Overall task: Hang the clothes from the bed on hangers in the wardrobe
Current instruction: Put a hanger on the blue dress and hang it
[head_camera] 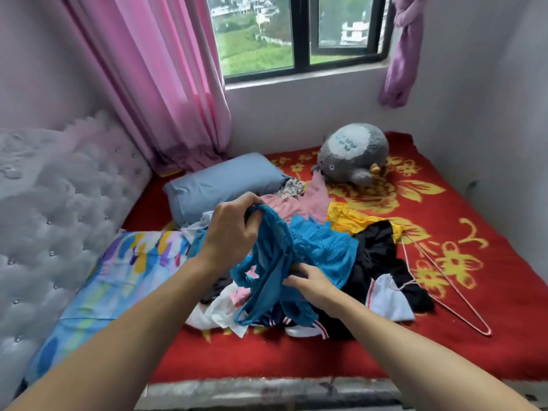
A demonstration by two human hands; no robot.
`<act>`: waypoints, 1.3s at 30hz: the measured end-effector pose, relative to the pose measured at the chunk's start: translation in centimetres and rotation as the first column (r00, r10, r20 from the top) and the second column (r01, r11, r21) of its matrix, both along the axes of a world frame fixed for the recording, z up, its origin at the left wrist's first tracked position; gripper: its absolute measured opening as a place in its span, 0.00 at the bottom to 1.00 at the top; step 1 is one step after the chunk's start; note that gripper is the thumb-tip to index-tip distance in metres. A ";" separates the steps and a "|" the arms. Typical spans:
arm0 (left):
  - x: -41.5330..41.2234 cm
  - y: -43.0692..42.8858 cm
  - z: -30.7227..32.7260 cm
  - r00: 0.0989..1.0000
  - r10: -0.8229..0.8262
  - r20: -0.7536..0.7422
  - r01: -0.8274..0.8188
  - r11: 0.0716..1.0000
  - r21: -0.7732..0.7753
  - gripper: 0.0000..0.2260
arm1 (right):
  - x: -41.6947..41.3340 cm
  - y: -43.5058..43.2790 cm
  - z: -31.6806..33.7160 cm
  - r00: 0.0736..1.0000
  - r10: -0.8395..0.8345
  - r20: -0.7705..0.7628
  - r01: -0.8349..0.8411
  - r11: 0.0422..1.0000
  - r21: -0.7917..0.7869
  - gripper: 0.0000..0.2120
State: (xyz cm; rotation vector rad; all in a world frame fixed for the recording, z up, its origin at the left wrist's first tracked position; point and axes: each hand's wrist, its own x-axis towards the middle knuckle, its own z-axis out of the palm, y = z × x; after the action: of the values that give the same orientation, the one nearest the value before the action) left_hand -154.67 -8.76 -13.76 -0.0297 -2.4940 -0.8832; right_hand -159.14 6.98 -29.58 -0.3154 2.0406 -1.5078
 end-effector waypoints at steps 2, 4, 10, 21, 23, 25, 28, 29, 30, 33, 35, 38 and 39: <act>0.2 0.3 2.5 1.000 -0.002 -0.017 0.002 1.000 -0.008 0.08 | 1.5 0.3 2.4 1.000 -0.005 0.028 0.006 1.000 -0.024 0.01; 0.7 1.0 4.8 0.999 -0.006 -0.039 0.005 1.000 -0.005 0.06 | 2.7 0.7 4.5 1.000 -0.008 0.005 0.009 0.999 -0.040 0.05; 2.4 5.0 10.8 0.996 -0.024 -0.083 0.023 1.000 -0.015 0.05 | 3.5 2.9 8.5 0.956 -0.139 -0.259 0.193 0.961 0.200 0.16; 12.4 5.4 16.0 0.904 0.356 -0.237 -0.365 0.931 0.008 0.07 | 3.6 19.9 18.6 0.838 -0.194 -0.511 0.367 0.892 0.264 0.03; 14.1 5.9 16.6 0.870 0.408 -0.276 -0.405 0.911 0.070 0.07 | 3.9 21.1 22.0 0.824 -0.294 -0.485 0.381 0.920 0.089 0.06; 15.2 6.7 17.5 0.823 0.472 -0.315 -0.438 0.881 0.177 0.07 | 4.8 21.4 26.2 0.856 -0.358 -0.372 0.331 0.934 -0.138 0.10; 16.2 7.4 19.7 0.757 0.561 -0.333 -0.428 0.813 0.396 0.08 | 6.7 21.5 33.1 0.905 -0.354 -0.237 0.253 0.893 -0.372 0.12; 16.4 7.5 20.6 0.748 0.571 -0.339 -0.394 0.793 0.465 0.09 | 7.1 21.5 34.9 0.906 -0.354 -0.232 0.235 0.876 -0.421 0.12; 16.6 7.5 21.3 0.738 0.579 -0.346 -0.368 0.775 0.513 0.09 | 7.3 21.6 36.2 0.902 -0.356 -0.243 0.218 0.864 -0.454 0.11; 17.0 7.5 22.1 0.722 0.572 -0.390 -0.382 0.799 0.465 0.07 | 6.8 22.1 37.9 0.775 -0.360 -0.519 0.221 0.925 -0.310 0.05; 16.9 6.9 21.1 0.754 0.523 -0.397 -0.447 0.852 0.272 0.06 | 5.8 22.7 37.1 0.688 -0.253 -0.680 0.266 0.960 -0.088 0.04; 15.6 5.2 17.2 0.836 0.446 -0.319 -0.479 0.877 -0.028 0.08 | 4.0 22.4 33.4 0.845 -0.083 -0.528 0.178 0.975 0.132 0.03; 14.9 4.8 15.5 0.856 0.436 -0.278 -0.475 0.875 -0.091 0.09 | 3.6 22.0 32.0 0.894 -0.070 -0.442 0.143 0.981 0.134 0.03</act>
State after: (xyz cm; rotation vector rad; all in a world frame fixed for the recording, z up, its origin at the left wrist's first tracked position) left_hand -139.76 -4.00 1.78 0.3664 -2.1856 -0.4488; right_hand -155.58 28.94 2.42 -0.5221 2.5554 -1.4129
